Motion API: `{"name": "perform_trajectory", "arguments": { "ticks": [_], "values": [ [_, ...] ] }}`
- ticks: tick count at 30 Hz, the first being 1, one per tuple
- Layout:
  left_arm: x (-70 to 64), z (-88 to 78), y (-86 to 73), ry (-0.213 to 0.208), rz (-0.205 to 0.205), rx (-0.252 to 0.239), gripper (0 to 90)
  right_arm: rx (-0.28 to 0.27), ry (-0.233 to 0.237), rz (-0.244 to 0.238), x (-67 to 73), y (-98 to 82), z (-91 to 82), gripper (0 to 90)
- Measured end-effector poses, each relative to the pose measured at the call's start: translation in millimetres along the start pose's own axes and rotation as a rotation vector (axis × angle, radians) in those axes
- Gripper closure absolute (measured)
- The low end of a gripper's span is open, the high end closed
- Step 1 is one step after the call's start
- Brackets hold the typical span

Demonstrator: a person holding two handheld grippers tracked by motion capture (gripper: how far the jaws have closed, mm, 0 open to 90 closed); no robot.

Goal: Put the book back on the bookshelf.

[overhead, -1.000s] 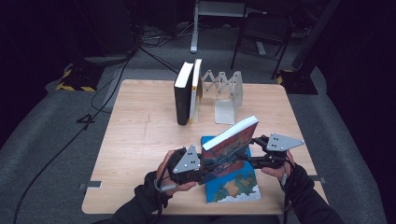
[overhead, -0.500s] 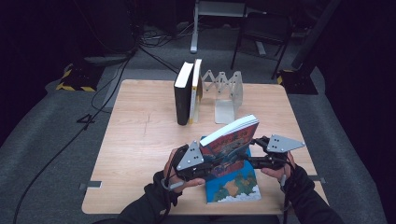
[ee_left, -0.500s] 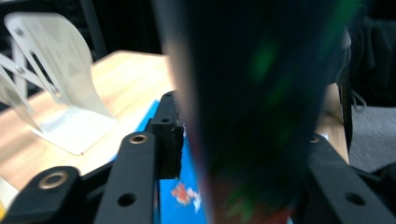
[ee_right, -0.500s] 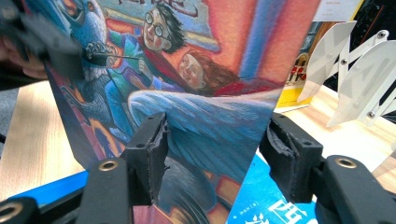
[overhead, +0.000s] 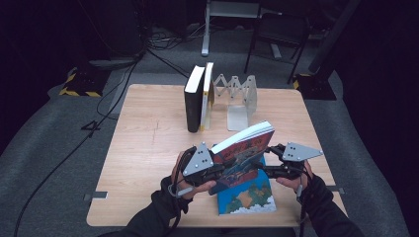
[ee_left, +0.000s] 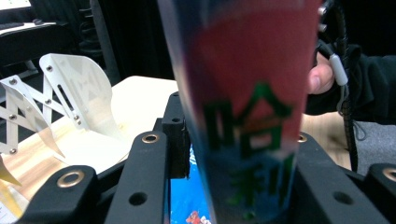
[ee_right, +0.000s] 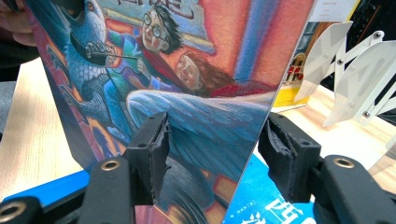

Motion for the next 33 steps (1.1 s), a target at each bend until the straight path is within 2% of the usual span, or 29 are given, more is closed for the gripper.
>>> {"name": "perform_trajectory", "arguments": {
  "ticks": [2,7,12,14,19,24,27,29,30,31,33],
  "values": [
    [0.8,2.8,0.9,0.002,-0.015,0.005,66.9,0.0,-0.002,0.0,-0.2,0.0,0.1,43.9],
    [1.0,7.7,5.9,0.007,-0.018,-0.01,66.8,0.004,-0.009,0.003,-0.1,0.3,0.5,43.5],
    [3.7,9.9,10.9,0.006,-0.019,0.009,69.6,0.003,-0.018,0.006,-2.1,-0.2,-0.9,42.4],
    [4.3,11.5,11.4,0.011,-0.024,0.019,70.0,-0.002,-0.018,0.017,-2.8,-0.1,-2.2,42.2],
    [6.8,12.9,11.4,-0.003,-0.05,0.02,71.7,0.004,-0.029,0.009,-2.4,1.2,-5.0,38.6],
    [7.0,13.6,12.8,-0.013,-0.051,0.023,72.5,0.034,-0.05,0.026,-5.3,-3.9,-10.2,37.0],
    [5.8,15.3,15.2,-0.012,-0.057,0.028,73.0,0.074,-0.083,0.048,-8.9,-10.5,-18.8,35.9],
    [4.8,17.0,16.9,0.005,-0.039,0.035,72.7,0.103,-0.102,0.066,-12.5,-16.5,-25.5,34.7],
    [3.5,18.4,17.9,0.027,-0.028,0.042,72.5,0.121,-0.109,0.077,-13.9,-19.2,-27.4,33.8],
    [3.5,19.4,18.5,0.034,-0.027,0.049,72.3,0.152,-0.124,0.092,-16.2,-24.4,-30.4,32.8],
    [4.4,20.0,18.8,0.027,-0.041,0.047,72.4,0.169,-0.132,0.107,-17.4,-29.8,-33.9,32.9]
  ]
}}
Point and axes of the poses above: each handheld gripper's, and its own axes: z roughly forward along the jaws, y roughly out of its top, x roughly to its left, the point moved 4 cm from there along z, roughly forward along the jaws, and after that the axes turned 15 degrees about y, right-handed, at the moved point
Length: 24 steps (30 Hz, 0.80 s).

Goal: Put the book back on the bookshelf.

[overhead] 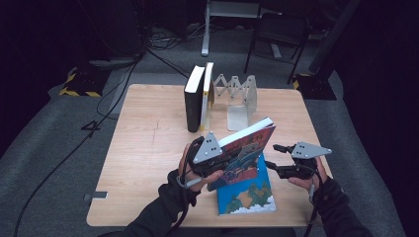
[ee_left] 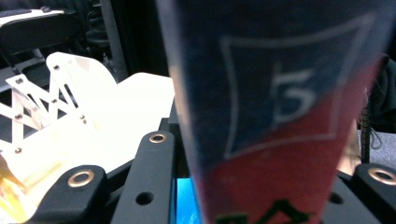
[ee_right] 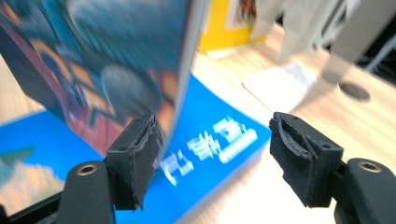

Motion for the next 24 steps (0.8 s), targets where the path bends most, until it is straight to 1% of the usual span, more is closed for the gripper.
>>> {"name": "perform_trajectory", "arguments": {
  "ticks": [1,2,3,6,7,9,10,11,13,15,17,19,22,24],
  "values": [
    [1.3,0.3,0.4,-0.004,-0.016,0.002,72.7,0.02,-0.005,0.016,-2.2,-5.9,-1.8,32.9],
    [1.9,0.5,1.0,-0.002,-0.009,0.002,72.9,0.039,-0.012,0.024,-4.5,-12.6,-4.0,32.9],
    [2.1,0.6,1.8,-0.003,-0.012,0.002,72.9,0.045,-0.015,0.031,-5.4,-15.5,-5.1,33.0],
    [4.3,1.5,7.3,0.016,-0.011,0.003,73.3,0.065,-0.028,0.066,-9.8,-24.8,-8.8,33.1],
    [4.3,1.5,7.3,0.016,-0.011,0.003,73.4,0.065,-0.028,0.066,-9.8,-24.8,-8.8,33.1],
    [6.7,1.6,11.6,0.029,-0.015,-0.005,73.4,0.07,-0.032,0.089,-12.6,-30.1,-10.3,33.2],
    [9.3,2.6,15.2,0.052,-0.01,-0.005,73.5,0.074,-0.035,0.087,-13.3,-31.0,-10.2,33.2],
    [9.3,2.6,15.2,0.052,-0.01,-0.005,73.5,0.074,-0.035,0.087,-13.3,-31.0,-10.2,33.2],
    [13.3,5.1,19.5,0.084,0.007,0.001,73.5,0.076,-0.038,0.096,-14.6,-32.0,-9.6,33.3],
    [19.9,7.0,23.3,0.109,0.005,0.003,73.6,0.079,-0.037,0.094,-14.8,-32.8,-8.3,33.4],
    [28.9,8.3,28.1,0.138,-0.01,-0.005,73.6,0.085,-0.042,0.091,-15.1,-33.6,-7.5,33.7],
    [37.7,9.3,32.9,0.17,-0.018,-0.014,73.5,0.085,-0.04,0.095,-15.1,-34.5,-6.3,33.7],
    [50.9,12.2,39.4,0.222,-0.019,-0.012,73.5,0.091,-0.042,0.096,-16.0,-35.7,-5.3,33.7],
    [58.8,14.7,42.1,0.256,-0.014,-0.006,73.5,0.093,-0.042,0.099,-17.0,-36.7,-4.7,33.7]
  ]
}}
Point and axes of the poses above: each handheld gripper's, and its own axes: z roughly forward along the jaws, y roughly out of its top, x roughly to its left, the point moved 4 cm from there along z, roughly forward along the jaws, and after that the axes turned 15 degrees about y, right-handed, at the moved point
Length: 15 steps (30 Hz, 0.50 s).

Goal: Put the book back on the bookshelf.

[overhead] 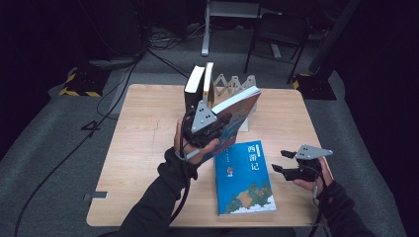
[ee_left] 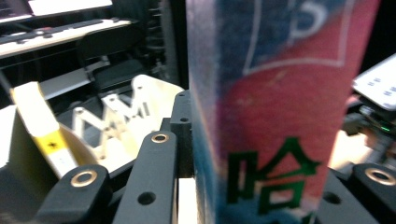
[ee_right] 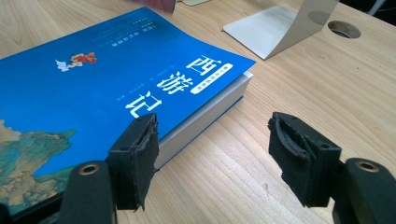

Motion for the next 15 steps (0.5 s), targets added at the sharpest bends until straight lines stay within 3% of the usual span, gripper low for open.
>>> {"name": "perform_trajectory", "arguments": {
  "ticks": [3,4,8,14,15],
  "values": [
    [10.3,6.5,1.3,0.047,-0.014,0.009,73.5,0.006,-0.002,0.004,-0.9,-1.1,1.0,33.7],
    [14.1,9.3,0.8,0.061,-0.036,0.011,73.5,0.006,-0.001,0.006,-1.0,-1.2,1.3,33.7],
    [21.4,18.3,-1.4,0.097,-0.047,0.025,73.5,0.018,0.0,0.004,-1.2,-2.6,3.7,33.7],
    [26.8,39.6,-5.3,0.177,-0.02,0.041,73.5,0.025,0.007,0.005,-0.8,-3.1,6.4,33.6],
    [27.8,44.6,-6.8,0.191,-0.033,0.041,73.5,0.026,0.007,0.007,-1.0,-3.3,6.4,33.6]
  ]
}}
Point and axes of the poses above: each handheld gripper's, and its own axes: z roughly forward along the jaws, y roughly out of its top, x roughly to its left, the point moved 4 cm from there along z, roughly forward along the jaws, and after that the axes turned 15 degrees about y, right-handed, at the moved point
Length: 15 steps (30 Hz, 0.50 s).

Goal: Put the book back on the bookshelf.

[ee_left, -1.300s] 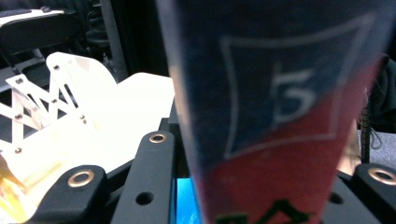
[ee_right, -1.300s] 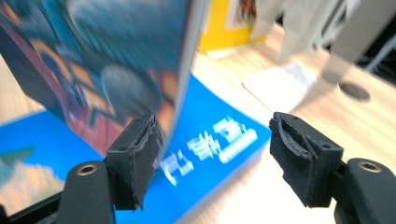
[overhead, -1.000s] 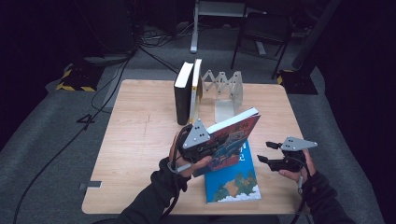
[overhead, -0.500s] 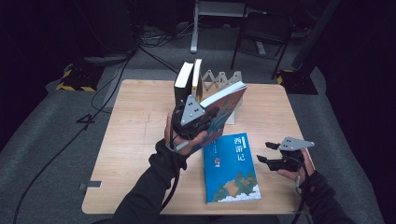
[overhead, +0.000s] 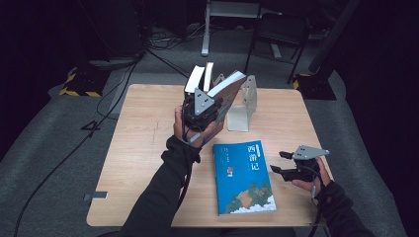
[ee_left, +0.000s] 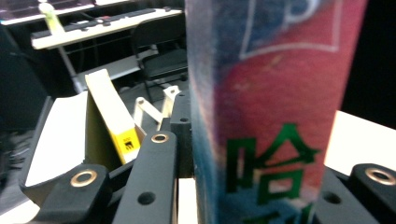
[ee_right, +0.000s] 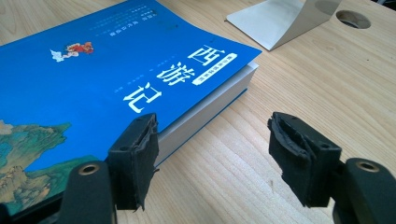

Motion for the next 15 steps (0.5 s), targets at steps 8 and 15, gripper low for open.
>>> {"name": "perform_trajectory", "arguments": {
  "ticks": [8,15],
  "values": [
    [-3.5,30.2,-12.5,0.087,-0.002,0.003,73.5,0.004,0.006,-0.006,-1.1,-1.7,0.2,33.4],
    [-7.5,41.3,-35.6,0.085,-0.059,0.018,73.3,-0.001,0.04,-0.032,2.2,-1.1,0.7,33.3]
  ]
}}
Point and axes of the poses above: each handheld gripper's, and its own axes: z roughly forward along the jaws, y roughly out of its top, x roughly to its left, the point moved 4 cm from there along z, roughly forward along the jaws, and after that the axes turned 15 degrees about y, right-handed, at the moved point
